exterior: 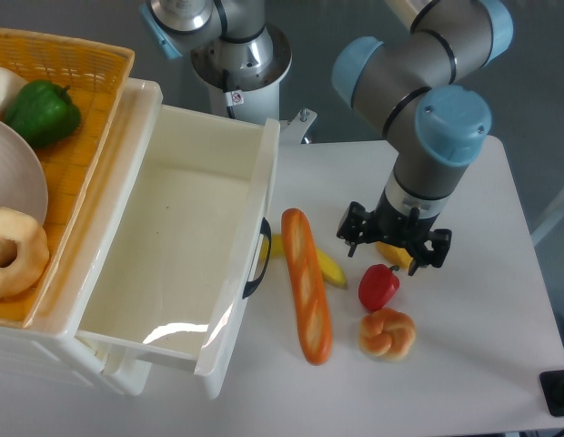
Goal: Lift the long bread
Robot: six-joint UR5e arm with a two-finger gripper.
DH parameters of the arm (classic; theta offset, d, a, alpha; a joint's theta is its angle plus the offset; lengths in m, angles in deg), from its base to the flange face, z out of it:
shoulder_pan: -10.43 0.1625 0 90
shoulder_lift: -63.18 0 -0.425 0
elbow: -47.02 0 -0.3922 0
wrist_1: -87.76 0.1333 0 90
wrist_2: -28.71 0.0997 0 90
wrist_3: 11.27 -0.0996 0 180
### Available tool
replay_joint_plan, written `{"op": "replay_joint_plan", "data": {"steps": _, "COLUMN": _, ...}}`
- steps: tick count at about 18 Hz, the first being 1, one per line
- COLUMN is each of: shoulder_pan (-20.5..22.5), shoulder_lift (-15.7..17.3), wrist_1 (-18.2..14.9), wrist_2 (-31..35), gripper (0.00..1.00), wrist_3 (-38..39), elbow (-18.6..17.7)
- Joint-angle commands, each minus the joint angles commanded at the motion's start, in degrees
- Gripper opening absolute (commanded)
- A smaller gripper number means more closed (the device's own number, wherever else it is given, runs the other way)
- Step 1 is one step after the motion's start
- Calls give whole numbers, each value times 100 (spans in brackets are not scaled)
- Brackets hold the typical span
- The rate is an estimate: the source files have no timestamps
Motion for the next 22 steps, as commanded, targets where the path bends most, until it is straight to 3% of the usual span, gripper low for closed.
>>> {"op": "replay_joint_plan", "data": {"steps": 9, "shoulder_pan": -70, "shoulder_lift": -70, "wrist_1": 105, "wrist_2": 229, "gripper": 100, "wrist_3": 9, "elbow": -236}}
{"op": "replay_joint_plan", "data": {"steps": 13, "shoulder_pan": -132, "shoulder_lift": -35, "wrist_1": 667, "wrist_2": 255, "gripper": 100, "wrist_3": 61, "elbow": -737}}
{"op": "replay_joint_plan", "data": {"steps": 22, "shoulder_pan": -342, "shoulder_lift": -360, "wrist_1": 721, "wrist_2": 396, "gripper": 100, "wrist_3": 834, "elbow": -1090}}
